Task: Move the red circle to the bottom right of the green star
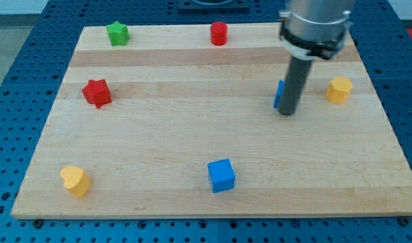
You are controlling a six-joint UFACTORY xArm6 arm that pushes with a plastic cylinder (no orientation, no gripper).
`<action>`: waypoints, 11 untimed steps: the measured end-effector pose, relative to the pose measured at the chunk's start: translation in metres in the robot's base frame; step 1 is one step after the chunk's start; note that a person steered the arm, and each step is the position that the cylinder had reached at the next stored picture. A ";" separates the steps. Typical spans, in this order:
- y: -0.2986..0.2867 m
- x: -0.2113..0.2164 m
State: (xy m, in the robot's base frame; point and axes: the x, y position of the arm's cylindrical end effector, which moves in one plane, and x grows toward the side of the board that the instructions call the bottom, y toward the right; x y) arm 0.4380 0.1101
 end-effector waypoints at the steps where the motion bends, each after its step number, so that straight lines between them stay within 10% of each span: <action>1: -0.053 0.000; 4: -0.213 -0.090; 8: -0.052 -0.181; 11: -0.083 -0.229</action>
State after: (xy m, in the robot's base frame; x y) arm 0.2090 0.0276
